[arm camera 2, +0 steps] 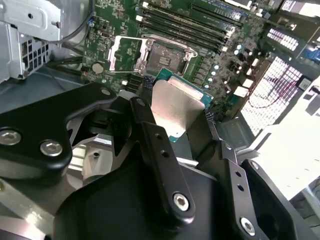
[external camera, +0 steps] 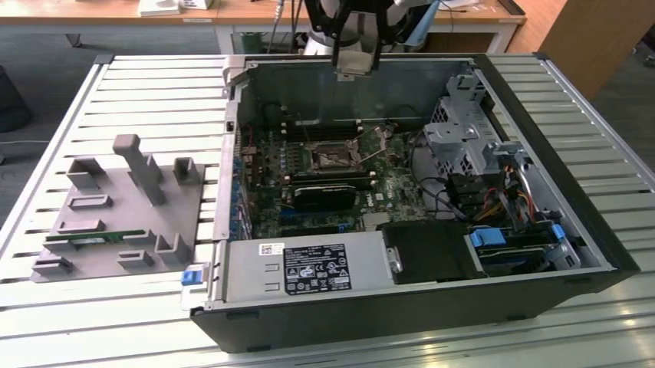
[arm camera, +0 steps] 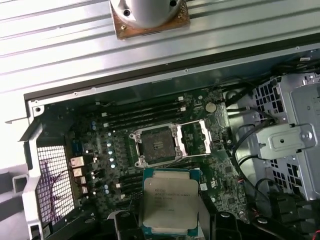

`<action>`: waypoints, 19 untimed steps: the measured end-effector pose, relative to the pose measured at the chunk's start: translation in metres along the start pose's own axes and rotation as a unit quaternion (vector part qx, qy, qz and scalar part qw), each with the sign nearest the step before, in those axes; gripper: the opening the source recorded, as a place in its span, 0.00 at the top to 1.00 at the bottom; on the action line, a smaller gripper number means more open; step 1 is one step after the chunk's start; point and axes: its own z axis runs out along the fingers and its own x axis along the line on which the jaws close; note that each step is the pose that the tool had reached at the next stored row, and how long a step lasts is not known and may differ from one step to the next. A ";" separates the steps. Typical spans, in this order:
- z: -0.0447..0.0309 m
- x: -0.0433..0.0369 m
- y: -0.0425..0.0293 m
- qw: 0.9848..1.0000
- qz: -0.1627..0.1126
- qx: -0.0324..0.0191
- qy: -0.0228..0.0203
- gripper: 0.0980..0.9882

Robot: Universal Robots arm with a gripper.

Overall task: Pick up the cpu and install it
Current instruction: 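Place the cpu into insertion slot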

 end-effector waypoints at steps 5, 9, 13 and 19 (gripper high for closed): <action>0.0004 0.0000 0.0001 1.000 0.030 -0.001 -0.003 0.52; 0.0006 0.0001 0.0002 0.998 0.057 -0.001 -0.005 0.52; 0.0010 0.0001 0.0003 0.996 0.085 -0.002 -0.007 0.52; 0.0016 0.0001 0.0003 0.992 0.122 -0.003 -0.010 0.52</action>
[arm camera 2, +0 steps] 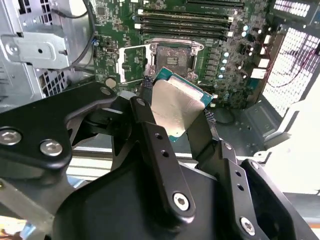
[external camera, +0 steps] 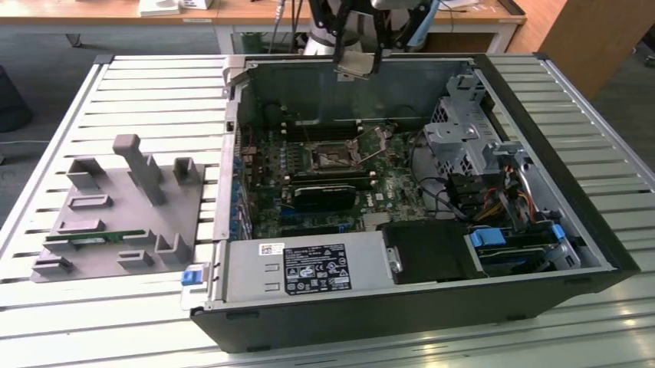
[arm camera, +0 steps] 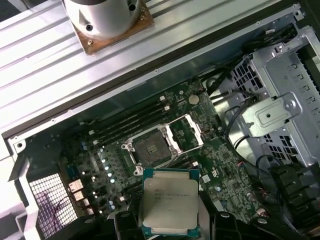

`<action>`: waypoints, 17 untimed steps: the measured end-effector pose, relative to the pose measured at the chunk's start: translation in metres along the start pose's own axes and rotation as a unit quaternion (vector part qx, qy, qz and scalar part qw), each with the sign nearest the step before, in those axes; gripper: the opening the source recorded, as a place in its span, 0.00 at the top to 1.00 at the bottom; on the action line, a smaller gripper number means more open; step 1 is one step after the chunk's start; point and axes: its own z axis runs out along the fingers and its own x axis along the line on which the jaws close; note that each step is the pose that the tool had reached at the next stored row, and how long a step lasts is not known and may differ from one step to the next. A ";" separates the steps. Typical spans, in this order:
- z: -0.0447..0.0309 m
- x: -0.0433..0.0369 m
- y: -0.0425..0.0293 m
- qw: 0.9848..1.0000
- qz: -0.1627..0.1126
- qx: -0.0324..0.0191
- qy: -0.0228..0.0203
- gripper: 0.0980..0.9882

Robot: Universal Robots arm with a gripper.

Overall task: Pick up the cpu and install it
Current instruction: 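Place the cpu into insertion slot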

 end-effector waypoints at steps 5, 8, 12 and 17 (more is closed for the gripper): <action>0.0005 0.0000 0.0000 1.000 0.027 -0.001 -0.002 0.52; 0.0007 0.0000 -0.0001 0.999 0.044 -0.001 -0.004 0.52; 0.0011 0.0000 0.0000 0.998 0.069 -0.002 -0.006 0.52; 0.0015 0.0000 0.0000 0.994 0.105 -0.003 -0.009 0.52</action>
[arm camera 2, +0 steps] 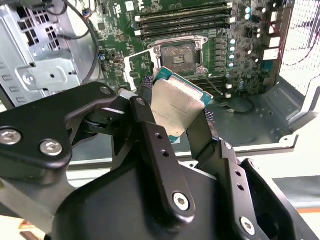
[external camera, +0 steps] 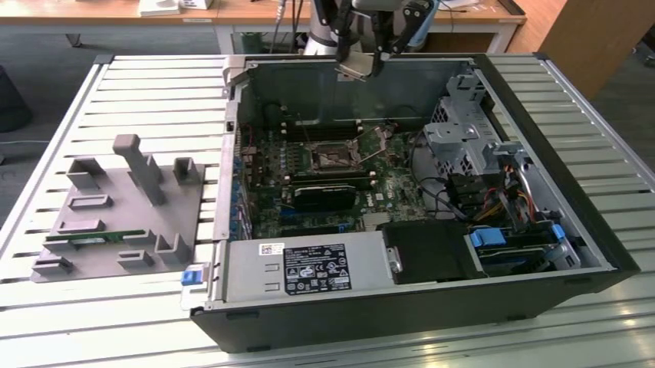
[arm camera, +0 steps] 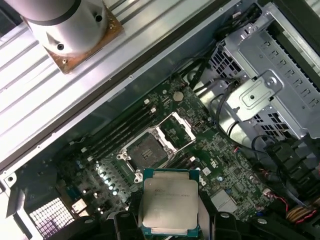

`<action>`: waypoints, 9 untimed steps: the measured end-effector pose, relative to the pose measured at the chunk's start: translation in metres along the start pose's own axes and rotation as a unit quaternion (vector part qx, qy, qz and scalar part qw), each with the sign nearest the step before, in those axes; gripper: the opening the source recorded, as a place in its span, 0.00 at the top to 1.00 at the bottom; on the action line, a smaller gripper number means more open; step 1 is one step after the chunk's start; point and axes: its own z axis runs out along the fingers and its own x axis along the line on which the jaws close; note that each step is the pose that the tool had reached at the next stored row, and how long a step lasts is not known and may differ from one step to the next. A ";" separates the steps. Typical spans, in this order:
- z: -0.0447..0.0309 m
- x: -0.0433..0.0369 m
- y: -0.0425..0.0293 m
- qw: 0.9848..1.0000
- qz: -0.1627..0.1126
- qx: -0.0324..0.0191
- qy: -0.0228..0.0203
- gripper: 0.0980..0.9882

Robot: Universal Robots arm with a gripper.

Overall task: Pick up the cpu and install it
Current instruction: 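Place the cpu into insertion slot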

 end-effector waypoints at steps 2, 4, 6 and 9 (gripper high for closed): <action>0.0001 0.0000 0.0000 1.000 0.014 0.000 -0.001 0.52; 0.0002 0.0000 0.0000 1.000 0.026 -0.001 -0.002 0.52; 0.0004 0.0000 0.0000 0.999 0.038 -0.001 -0.003 0.52; 0.0005 0.0000 0.0000 0.999 0.054 -0.001 -0.005 0.52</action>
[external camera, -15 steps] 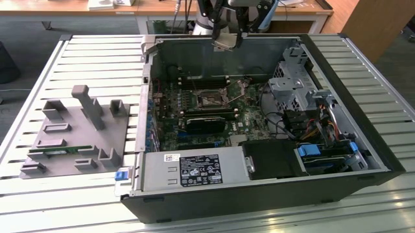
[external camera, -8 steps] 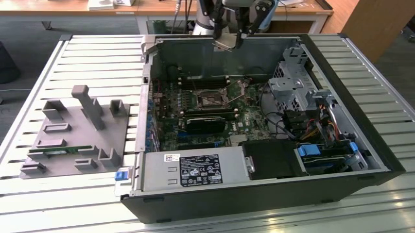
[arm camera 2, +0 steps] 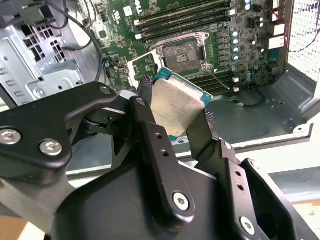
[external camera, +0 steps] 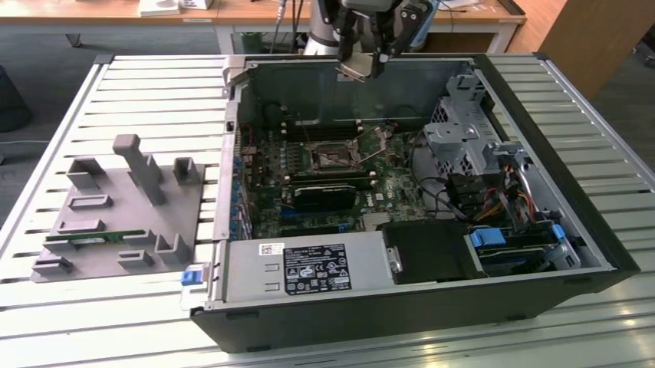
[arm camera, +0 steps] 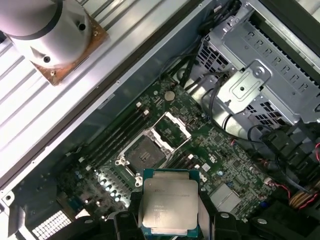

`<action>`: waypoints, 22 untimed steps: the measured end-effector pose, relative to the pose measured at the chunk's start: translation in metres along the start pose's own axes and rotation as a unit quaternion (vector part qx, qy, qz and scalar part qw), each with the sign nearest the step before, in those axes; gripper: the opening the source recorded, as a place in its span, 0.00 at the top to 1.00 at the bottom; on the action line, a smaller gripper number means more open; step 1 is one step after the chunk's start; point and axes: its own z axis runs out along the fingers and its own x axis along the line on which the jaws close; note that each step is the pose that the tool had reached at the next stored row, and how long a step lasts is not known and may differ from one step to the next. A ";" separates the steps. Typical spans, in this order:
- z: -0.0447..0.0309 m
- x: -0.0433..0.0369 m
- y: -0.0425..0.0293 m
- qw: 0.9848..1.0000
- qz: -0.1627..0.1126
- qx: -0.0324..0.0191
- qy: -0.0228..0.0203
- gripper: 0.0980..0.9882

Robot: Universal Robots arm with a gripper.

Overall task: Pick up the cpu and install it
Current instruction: 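Place the cpu into insertion slot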

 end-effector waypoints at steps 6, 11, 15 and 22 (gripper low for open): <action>0.0004 0.0000 0.0000 1.000 0.028 -0.001 -0.002 0.52; 0.0007 0.0000 0.0000 0.999 0.048 -0.001 -0.004 0.52; 0.0010 0.0000 -0.0001 0.998 0.064 -0.002 -0.006 0.52; 0.0014 0.0000 -0.0001 0.996 0.092 -0.002 -0.008 0.52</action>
